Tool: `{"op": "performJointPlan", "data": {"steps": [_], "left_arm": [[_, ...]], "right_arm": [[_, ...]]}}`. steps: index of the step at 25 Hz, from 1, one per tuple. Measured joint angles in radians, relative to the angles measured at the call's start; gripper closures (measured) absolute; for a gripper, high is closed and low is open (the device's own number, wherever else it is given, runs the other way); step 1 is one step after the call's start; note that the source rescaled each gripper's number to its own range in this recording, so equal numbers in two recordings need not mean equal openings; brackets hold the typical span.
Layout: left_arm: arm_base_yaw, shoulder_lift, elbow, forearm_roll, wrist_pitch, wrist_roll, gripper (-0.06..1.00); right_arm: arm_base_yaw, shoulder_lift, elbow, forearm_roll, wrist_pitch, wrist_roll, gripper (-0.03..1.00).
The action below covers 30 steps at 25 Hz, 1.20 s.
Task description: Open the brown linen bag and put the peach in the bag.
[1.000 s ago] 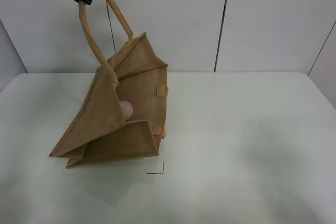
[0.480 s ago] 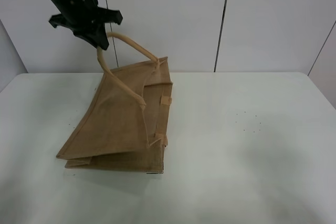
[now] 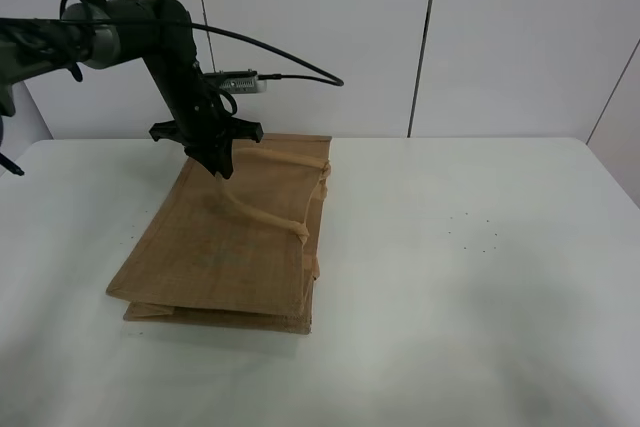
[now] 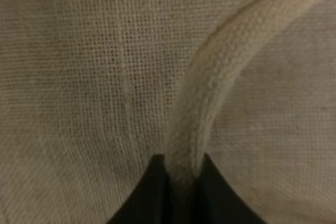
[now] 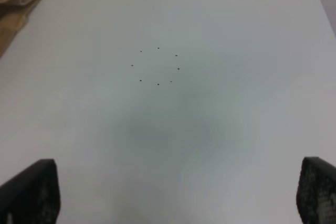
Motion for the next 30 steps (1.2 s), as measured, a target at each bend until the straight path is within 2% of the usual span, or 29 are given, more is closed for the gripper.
{"op": "performJointPlan", "data": {"steps": [2,3,7,8,10,16,25,30], "left_arm": [[0.000,0.009,0.001,0.000,-0.005,0.000,0.87],[0.000,0.009,0.001,0.000,-0.007,0.000,0.78],[0.000,0.007,0.001,0.000,-0.009,0.000,0.19],[0.000,0.007,0.001,0.000,-0.009,0.000,0.10],[0.000,0.007,0.001,0.000,-0.006,0.003,0.01],[0.027,0.007,0.001,0.000,0.004,0.021,-0.04],[0.239,0.007,0.001,0.006,0.042,0.030,-0.05],[0.303,0.006,0.001,0.009,0.062,0.033,-0.05]], "right_arm": [[0.000,0.000,0.000,-0.005,0.000,0.000,-0.03],[0.000,0.000,0.000,-0.007,0.000,0.000,-0.03],[0.000,0.000,0.000,-0.002,0.000,0.001,-0.03],[0.000,0.000,0.000,0.005,0.000,0.002,-0.03],[0.000,0.000,0.000,0.018,0.000,0.005,-0.03],[0.000,0.000,0.000,0.019,0.000,0.007,-0.03],[0.000,0.000,0.000,0.019,0.000,0.008,-0.03],[0.000,0.000,0.000,0.019,0.000,0.010,-0.03]]}}
